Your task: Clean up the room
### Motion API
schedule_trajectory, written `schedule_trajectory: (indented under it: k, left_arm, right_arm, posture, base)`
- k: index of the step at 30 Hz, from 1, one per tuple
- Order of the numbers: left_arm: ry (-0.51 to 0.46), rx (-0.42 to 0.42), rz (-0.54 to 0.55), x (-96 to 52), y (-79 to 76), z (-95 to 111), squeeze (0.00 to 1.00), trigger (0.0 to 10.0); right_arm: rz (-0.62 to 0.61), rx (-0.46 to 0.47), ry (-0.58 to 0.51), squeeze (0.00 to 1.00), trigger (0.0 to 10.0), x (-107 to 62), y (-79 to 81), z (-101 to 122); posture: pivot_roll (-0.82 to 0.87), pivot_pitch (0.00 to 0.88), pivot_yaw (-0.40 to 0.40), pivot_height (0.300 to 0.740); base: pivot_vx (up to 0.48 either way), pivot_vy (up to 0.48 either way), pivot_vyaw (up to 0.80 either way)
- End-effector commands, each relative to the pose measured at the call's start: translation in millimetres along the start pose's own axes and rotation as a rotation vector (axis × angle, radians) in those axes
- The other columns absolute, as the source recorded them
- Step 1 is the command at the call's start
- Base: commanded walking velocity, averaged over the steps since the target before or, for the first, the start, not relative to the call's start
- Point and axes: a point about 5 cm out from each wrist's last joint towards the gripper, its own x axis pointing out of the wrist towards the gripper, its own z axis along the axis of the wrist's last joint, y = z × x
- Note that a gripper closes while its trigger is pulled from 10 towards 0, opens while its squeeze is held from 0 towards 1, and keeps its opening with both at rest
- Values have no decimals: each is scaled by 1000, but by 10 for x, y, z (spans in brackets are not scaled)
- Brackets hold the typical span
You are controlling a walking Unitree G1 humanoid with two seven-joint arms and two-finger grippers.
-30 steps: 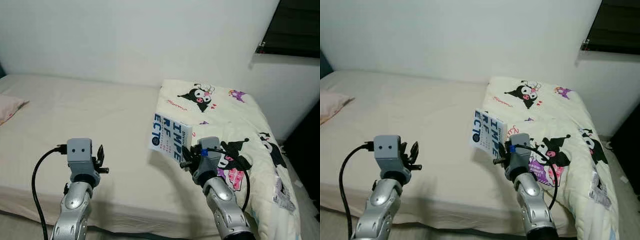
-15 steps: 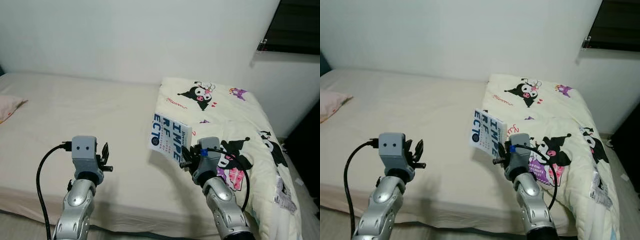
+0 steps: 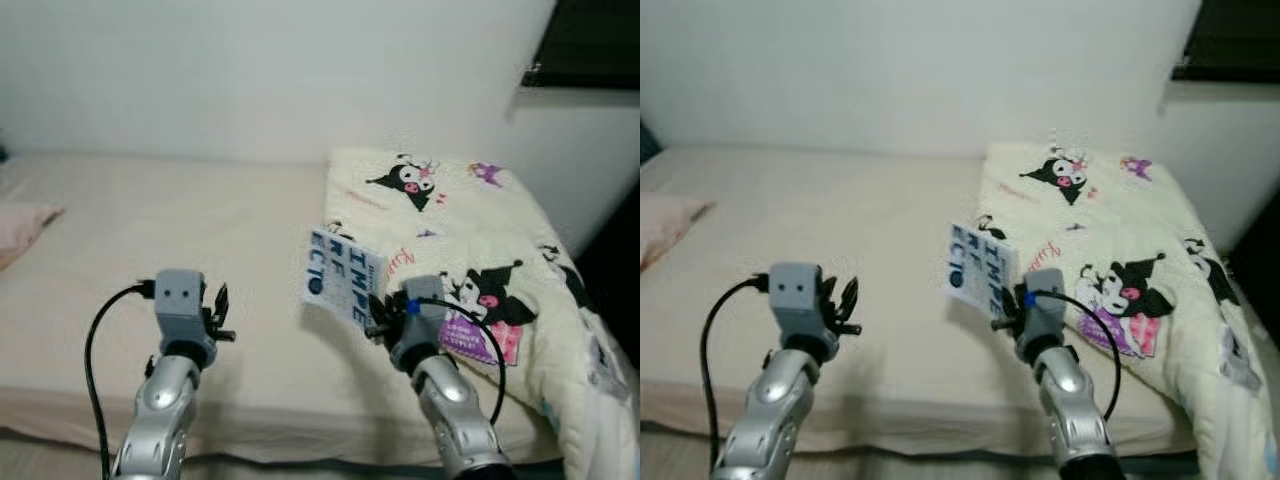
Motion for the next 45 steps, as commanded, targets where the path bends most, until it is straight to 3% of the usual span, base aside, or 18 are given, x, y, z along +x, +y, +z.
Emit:
schedule_trajectory:
  k: [1, 40, 45]
  left_arm:
    - [29, 11, 22, -31, 82, -53, 0, 10000]
    - [36, 32, 9, -11, 110, -39, 0, 10000]
    - [25, 71, -7, -13, 89, -18, 0, 10000]
  right_arm:
    - [29, 21, -34, 0, 10000, 19, 99, 35]
    - [14, 46, -35, 0, 10000, 31, 110, 8]
    - [14, 49, -36, 0, 10000, 36, 119, 6]
  posture:
    - [54, 59, -54, 740]
    - [72, 67, -41, 740]
    - [76, 64, -39, 740]
  base:
    - [0, 480, 0]
    - [0, 480, 0]
    - [0, -288, 0]
